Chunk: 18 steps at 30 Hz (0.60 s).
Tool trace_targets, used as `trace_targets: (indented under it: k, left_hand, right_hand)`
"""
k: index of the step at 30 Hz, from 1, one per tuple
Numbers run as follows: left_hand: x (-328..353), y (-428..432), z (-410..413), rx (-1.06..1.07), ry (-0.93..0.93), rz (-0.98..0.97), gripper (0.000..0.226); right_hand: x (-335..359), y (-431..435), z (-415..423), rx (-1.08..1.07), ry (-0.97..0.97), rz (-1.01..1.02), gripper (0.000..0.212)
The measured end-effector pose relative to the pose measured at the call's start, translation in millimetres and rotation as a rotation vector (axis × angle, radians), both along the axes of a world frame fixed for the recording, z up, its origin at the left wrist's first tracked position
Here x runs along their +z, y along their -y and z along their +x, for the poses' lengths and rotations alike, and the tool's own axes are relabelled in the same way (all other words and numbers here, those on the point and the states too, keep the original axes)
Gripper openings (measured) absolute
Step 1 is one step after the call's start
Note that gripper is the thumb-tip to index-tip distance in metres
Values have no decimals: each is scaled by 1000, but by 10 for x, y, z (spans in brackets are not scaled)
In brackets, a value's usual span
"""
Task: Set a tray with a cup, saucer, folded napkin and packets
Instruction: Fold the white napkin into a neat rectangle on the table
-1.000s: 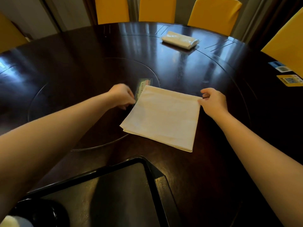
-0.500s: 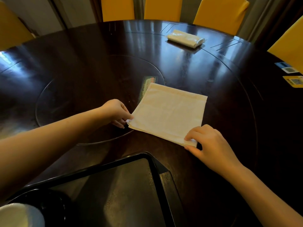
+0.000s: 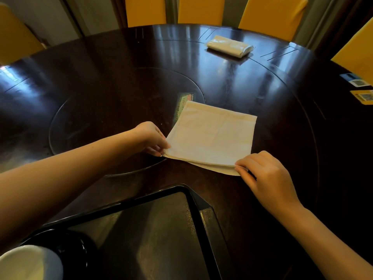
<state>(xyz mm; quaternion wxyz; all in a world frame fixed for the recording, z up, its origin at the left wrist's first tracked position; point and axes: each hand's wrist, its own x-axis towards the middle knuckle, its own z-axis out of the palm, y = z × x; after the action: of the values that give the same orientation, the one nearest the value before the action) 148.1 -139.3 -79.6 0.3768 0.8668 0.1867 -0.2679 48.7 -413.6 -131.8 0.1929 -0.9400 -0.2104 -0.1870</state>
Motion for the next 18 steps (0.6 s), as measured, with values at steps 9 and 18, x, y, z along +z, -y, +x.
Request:
trace_targets:
  k: [9, 18]
  left_hand:
    - [17, 16, -12, 16, -26, -38, 7]
    - [-24, 35, -103, -1, -29, -25, 6]
  right_hand:
    - [-30, 71, -38, 49, 31, -186, 11]
    - [-72, 151, -39, 55, -133, 51, 13]
